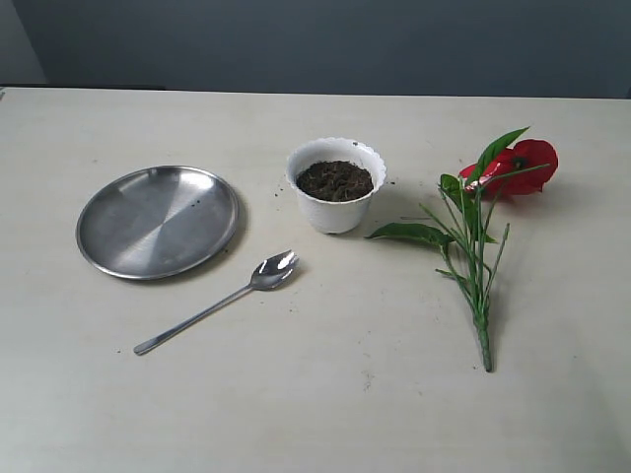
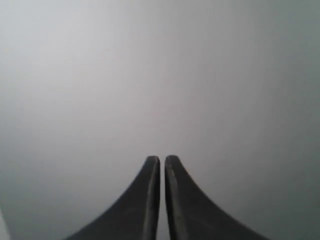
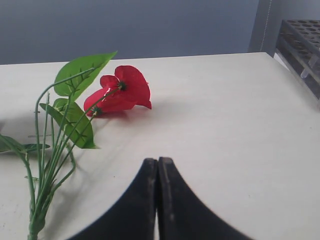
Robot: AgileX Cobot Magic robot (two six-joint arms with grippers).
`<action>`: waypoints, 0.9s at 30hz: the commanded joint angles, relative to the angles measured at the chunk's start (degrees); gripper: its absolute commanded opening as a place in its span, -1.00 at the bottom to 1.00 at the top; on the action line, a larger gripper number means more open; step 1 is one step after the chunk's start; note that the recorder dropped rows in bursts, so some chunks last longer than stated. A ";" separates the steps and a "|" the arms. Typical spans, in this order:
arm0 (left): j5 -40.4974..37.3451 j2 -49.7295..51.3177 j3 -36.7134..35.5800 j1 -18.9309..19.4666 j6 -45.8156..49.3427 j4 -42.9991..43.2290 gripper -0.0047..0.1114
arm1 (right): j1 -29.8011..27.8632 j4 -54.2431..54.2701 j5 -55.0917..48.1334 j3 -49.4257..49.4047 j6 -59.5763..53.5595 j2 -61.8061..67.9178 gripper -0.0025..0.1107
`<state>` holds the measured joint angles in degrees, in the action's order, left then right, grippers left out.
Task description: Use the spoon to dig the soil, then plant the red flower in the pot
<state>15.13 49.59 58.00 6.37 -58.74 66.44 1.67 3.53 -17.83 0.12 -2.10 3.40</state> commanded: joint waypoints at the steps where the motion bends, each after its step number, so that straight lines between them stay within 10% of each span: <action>1: -1.47 -0.15 -0.67 -0.25 -3.90 20.65 -0.54 | -0.34 0.02 0.42 -0.12 -0.33 -0.17 -0.97; 7: 3.29 -0.04 -2.25 -0.25 -8.72 31.66 0.25 | -0.34 0.02 0.42 -0.12 -0.33 -0.17 -0.97; 27: 14.83 13.83 -8.28 -5.35 -22.35 33.51 0.11 | -0.34 0.02 0.42 -0.12 -0.33 -0.17 -0.97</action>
<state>29.69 61.30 49.96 1.31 -80.07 100.37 1.67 3.53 -17.83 0.12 -2.10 3.40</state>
